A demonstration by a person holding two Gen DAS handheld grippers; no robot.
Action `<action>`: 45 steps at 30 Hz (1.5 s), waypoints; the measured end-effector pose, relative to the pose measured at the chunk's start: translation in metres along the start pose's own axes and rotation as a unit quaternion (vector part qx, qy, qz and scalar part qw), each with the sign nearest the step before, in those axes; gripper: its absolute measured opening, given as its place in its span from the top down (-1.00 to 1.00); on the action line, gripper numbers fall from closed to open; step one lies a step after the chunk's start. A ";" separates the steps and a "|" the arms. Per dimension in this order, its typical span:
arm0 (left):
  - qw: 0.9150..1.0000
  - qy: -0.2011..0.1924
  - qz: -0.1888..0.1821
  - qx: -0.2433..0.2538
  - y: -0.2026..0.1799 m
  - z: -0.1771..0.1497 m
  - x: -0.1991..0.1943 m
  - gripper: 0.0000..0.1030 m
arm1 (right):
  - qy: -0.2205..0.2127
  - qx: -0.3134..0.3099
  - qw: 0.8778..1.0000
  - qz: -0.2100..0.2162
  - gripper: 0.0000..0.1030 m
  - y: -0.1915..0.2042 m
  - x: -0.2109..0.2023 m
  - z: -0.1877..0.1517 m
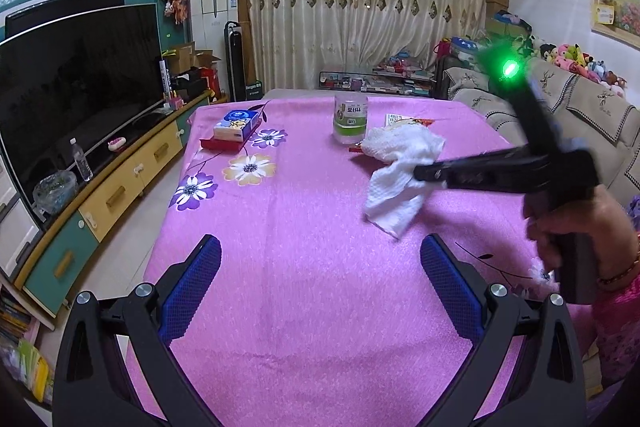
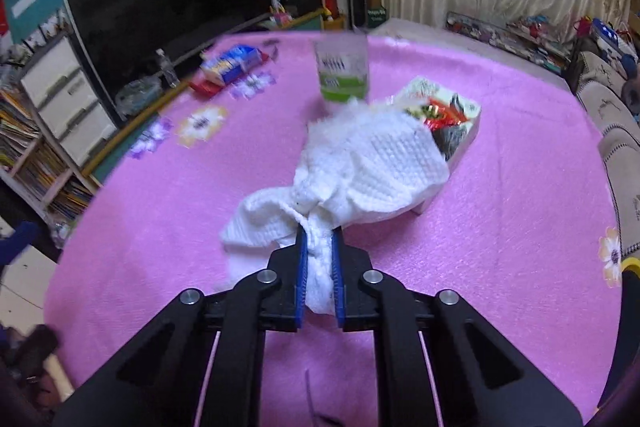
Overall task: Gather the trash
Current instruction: 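Move the right gripper back to the table and grasp the white tissue, then carry the tissue over the bin and release it with the right gripper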
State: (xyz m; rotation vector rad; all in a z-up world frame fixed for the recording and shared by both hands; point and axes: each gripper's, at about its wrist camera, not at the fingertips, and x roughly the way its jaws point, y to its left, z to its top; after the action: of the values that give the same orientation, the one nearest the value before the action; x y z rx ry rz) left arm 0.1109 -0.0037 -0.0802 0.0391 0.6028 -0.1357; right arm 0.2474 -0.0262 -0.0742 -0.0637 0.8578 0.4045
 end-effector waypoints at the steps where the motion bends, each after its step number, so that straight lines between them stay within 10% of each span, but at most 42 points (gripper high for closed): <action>1: 1.000 -0.001 0.000 0.001 -0.001 0.000 0.000 -0.90 | -0.012 -0.004 1.000 0.006 0.80 0.002 -0.012 0.001; 18: 0.999 -0.005 -0.021 0.030 -0.031 -0.001 -0.004 -0.90 | -0.130 -0.017 0.989 0.062 0.80 -0.013 -0.155 0.017; 20: 0.999 -0.004 -0.022 0.030 -0.032 -0.001 -0.003 -0.91 | -0.141 -0.033 0.989 -0.008 0.80 -0.012 -0.159 0.017; 22: 0.999 -0.004 -0.024 0.029 -0.032 0.000 -0.002 -0.90 | -0.133 -0.010 0.988 0.082 0.80 -0.024 -0.163 0.019; 25: 0.999 -0.004 -0.027 0.030 -0.034 0.000 -0.002 -0.90 | -0.155 -0.027 0.987 -0.031 0.80 -0.024 -0.168 0.021; 27: 0.999 -0.004 -0.029 0.033 -0.036 0.000 -0.002 -0.90 | -0.145 -0.006 0.989 0.027 0.80 -0.034 -0.169 0.023; 45: 0.998 0.006 -0.060 0.020 -0.053 0.009 0.010 -0.90 | -0.153 0.066 0.980 -0.108 0.80 -0.132 -0.202 -0.025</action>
State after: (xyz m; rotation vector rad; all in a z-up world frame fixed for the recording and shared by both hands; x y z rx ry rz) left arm 0.1168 -0.0585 -0.0790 0.0428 0.6136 -0.2648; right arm 0.1605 -0.2181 0.0455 0.0283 0.5637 0.1456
